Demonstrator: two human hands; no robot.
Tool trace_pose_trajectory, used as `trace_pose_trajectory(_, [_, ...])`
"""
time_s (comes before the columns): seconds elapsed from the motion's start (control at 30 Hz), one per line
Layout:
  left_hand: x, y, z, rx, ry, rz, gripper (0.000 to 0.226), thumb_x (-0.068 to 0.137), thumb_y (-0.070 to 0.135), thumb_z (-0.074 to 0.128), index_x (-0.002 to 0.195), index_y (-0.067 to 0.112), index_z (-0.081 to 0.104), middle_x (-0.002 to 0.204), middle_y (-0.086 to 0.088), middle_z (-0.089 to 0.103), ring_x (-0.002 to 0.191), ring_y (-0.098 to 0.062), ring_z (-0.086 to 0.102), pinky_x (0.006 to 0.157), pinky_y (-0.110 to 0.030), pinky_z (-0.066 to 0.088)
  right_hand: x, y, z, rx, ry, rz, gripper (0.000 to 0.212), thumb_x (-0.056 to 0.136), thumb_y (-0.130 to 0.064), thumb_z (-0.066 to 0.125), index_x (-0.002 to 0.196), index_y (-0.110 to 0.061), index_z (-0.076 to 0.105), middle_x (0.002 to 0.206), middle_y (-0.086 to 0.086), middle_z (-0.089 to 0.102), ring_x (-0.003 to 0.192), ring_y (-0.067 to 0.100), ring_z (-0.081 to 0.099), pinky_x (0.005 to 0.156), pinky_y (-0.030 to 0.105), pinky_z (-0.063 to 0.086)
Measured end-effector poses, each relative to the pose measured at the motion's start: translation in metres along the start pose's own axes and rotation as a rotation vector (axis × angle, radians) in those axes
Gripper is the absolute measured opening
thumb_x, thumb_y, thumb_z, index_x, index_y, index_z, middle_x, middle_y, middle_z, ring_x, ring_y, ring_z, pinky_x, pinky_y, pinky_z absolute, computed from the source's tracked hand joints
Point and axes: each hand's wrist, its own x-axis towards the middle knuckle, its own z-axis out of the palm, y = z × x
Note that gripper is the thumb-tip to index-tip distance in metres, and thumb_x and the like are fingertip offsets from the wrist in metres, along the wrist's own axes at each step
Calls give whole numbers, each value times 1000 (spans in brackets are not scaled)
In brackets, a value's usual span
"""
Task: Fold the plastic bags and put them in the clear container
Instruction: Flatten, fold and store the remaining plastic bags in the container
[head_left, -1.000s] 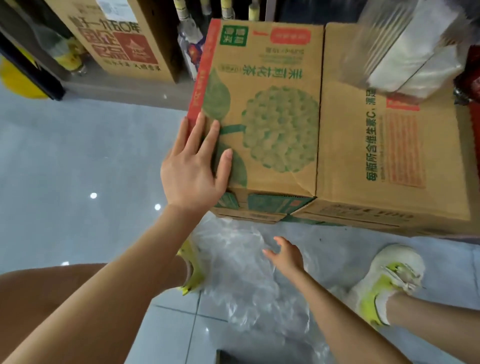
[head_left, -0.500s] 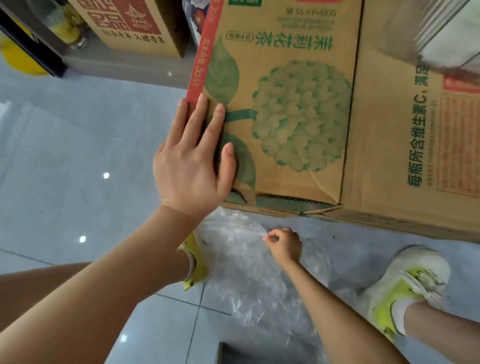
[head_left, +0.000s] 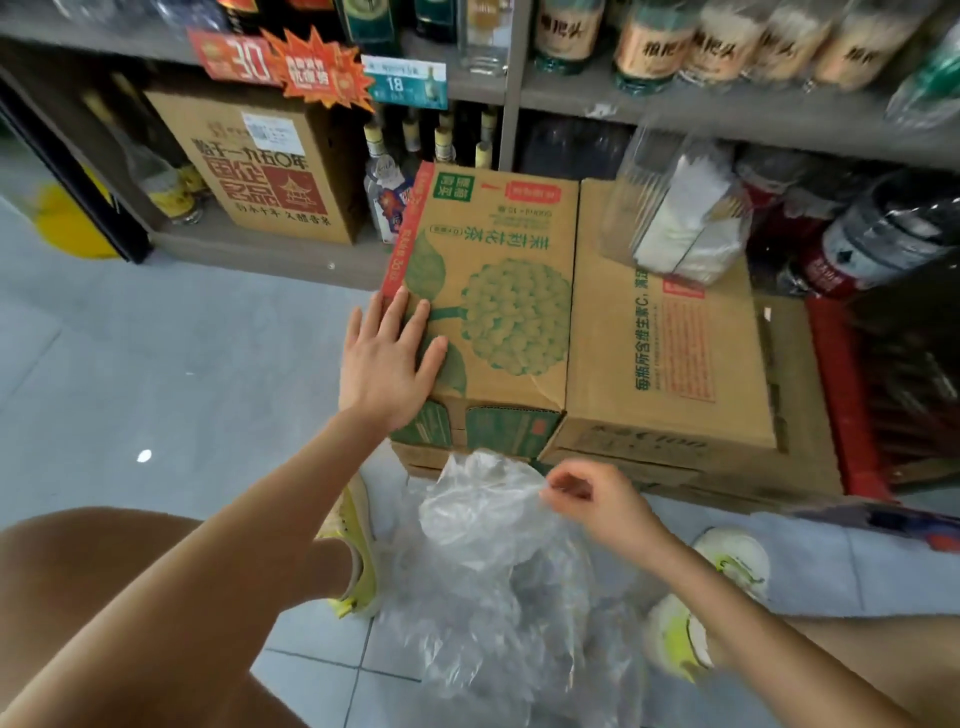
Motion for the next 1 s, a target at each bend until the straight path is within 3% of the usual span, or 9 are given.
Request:
trace_pose_trajectory(0.13, [-38,33,-31,-432,165,71,61,91,56,30,105,12,69,114,-3,63,111,-23,53,96,-34,37,-16,-52,-46,79,60,-72,17,83,-6,70,74,-19,64,70,-7,65,64,1,58,63,16,47])
trace_pose_trajectory(0.2, [-63,53,-43,-606,168,183,51,92,54,40,89,13,70,91,5,63,90,-15,56,83,-30,42,-18,-70,-65,122,111,-85,14,82,-9,72,76,-21,67,77,-3,69,74,9,63,69,21,51])
trace_pose_trajectory(0.3, [-80,74,-53,-586,85,323,51,88,65,47,98,21,70,94,12,63,90,-4,53,84,-16,38,-20,-93,-84,226,155,-106,13,82,-11,71,78,-23,70,79,0,72,75,13,66,68,27,53])
trace_pose_trajectory(0.4, [-78,82,-55,-573,91,299,46,79,58,59,102,20,70,94,16,60,90,-2,52,82,-7,35,-24,-115,-96,342,207,-123,6,86,-5,65,86,-11,68,73,-1,68,64,4,63,58,18,52])
trace_pose_trajectory(0.57, [-66,85,-67,-667,89,154,9,80,27,77,84,29,69,85,18,65,88,-3,59,77,-21,47,-29,-129,-111,495,269,-125,3,86,-5,64,87,-5,66,72,0,65,60,5,60,54,18,50])
trace_pose_trajectory(0.63, [-64,89,-75,-678,69,137,20,81,22,76,74,36,64,82,16,67,86,-3,60,79,-19,46,-29,-127,-114,497,282,-121,3,86,-6,64,89,-4,66,73,3,64,61,10,58,54,19,50])
trace_pose_trajectory(0.73, [-55,92,-85,-741,44,32,16,83,21,74,72,28,65,80,9,68,82,-3,62,78,-18,47,-28,-120,-120,375,344,-120,8,83,-10,70,90,-6,66,76,3,62,65,12,54,52,18,46])
trace_pose_trajectory(0.83, [-45,91,-94,-886,-9,-65,15,85,23,72,74,15,64,76,1,69,76,-15,66,72,-31,54,-29,-109,-129,220,400,-112,10,79,-16,74,84,-11,67,76,1,63,68,9,56,62,19,45])
trace_pose_trajectory(1.0, [-40,93,-106,-884,-24,12,20,88,22,67,75,14,54,69,3,64,63,-2,59,61,-13,44,-37,-100,-145,-267,630,-150,13,83,-27,71,88,-15,68,79,-5,62,73,11,57,63,22,41])
